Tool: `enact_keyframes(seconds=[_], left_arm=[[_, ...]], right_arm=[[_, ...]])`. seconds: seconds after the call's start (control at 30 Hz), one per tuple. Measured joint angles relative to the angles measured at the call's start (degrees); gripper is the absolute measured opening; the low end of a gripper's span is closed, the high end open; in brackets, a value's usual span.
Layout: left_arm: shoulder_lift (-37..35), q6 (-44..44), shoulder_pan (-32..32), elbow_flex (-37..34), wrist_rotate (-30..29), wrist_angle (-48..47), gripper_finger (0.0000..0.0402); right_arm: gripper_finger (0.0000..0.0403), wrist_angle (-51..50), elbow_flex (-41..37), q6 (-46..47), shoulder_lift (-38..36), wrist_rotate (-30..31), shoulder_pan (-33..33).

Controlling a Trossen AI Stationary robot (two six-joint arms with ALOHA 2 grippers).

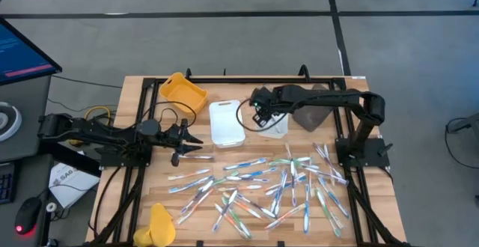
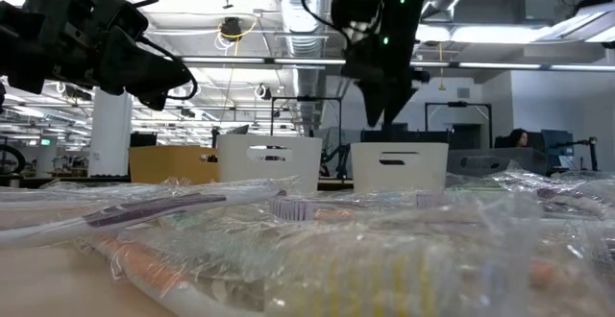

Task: Pick & Place Toothbrushes
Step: Put the green toothbrush into the black bin

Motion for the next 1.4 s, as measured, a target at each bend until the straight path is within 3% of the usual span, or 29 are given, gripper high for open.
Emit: enact_keyframes(seconds=[0.27, 0.5, 0.8, 1.2, 1.4], left_arm=[[-0.01, 1.52, -0.01, 0.00, 0.00, 0.17, 0.0086], [-0.02, 5.03, -0.02, 0.00, -0.02, 0.86, 0.0086], [-0.02, 8.58, -0.02, 0.00, -0.02, 3.44, 0.0086], [0.42, 3.44, -0.02, 0.00, -0.01, 5.52, 0.0086], [0.46, 6.14, -0.02, 0.00, -0.02, 5.55, 0.0086]], right_arm=[[0.0198, -14.97, 4.16, 9.55, -0.02, -10.49, 9.40], [0.0190, -21.86, 4.10, 14.74, 0.49, -11.29, 18.83], [0.0180, -20.56, 4.10, 14.11, 0.44, -11.21, 26.81], [0.0164, -11.40, -6.95, 6.76, 0.45, -8.68, 28.15], [0.0160, -5.06, -10.41, 6.10, 0.46, -8.66, 28.22]])
